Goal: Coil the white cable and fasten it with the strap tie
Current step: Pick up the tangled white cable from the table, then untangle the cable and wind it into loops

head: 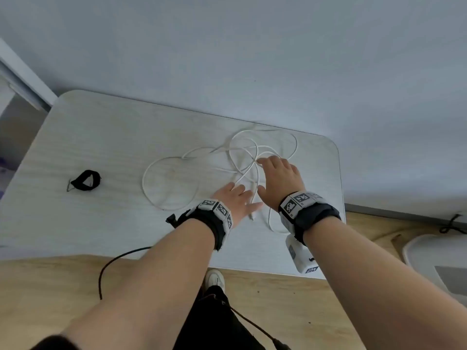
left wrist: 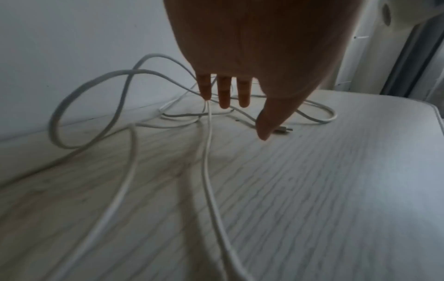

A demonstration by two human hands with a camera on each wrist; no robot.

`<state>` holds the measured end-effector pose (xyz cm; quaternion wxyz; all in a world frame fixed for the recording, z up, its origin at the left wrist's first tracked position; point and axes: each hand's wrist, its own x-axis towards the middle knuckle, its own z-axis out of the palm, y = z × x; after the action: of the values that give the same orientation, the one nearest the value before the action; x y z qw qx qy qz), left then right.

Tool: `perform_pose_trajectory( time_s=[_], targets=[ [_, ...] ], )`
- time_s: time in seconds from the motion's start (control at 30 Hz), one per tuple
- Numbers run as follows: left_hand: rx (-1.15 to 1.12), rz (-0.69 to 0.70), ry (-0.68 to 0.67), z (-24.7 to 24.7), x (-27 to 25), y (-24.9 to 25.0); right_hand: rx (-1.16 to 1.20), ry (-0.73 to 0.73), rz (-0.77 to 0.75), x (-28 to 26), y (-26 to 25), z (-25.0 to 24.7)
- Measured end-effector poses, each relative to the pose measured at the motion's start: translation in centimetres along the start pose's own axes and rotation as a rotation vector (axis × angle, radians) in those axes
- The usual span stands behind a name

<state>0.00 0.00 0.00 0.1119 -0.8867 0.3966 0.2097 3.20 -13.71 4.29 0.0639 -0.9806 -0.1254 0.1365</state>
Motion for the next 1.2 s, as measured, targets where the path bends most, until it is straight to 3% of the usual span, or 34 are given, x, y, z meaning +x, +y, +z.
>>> perform_pose_trajectory(
  time_s=[0.2, 0.37, 0.47, 0.67, 0.87, 1.07, 1.2],
  targets=[
    [-0.024, -0.065, -0.054, -0.3, 1.3, 0.9, 0.026, 0.028, 0.016, -0.4, 1.0, 0.2],
    [-0.056, -0.072, -0.195, -1.1, 1.3, 0.6, 0.018, 0.038, 0.019, -0.3, 1.4, 0.1],
    [-0.086, -0.069, -0.176, -1.4, 0.4, 0.1, 0.018, 0.033, 0.016, -0.1, 1.2, -0.1],
    [-0.369, -0.135, 0.076, -2.6, -1.4, -2.0, 0.044, 0.057, 0.005, 0.5, 0.5, -0.7],
    [-0.878, -0.409, 0.475, -5.5, -2.2, -4.7, 0.035, 0.069, -0.031, 1.3, -0.7, -2.7],
    [-1.088, -0.42, 0.736, -12.0, -4.7, -7.7, 0.067, 0.131, -0.058, 2.6, -2.0, -5.8],
    [-1.206, -0.411, 0.891, -16.5, -7.1, -10.3, 0.251, 0.209, -0.053, 4.1, -2.5, -8.7]
  ],
)
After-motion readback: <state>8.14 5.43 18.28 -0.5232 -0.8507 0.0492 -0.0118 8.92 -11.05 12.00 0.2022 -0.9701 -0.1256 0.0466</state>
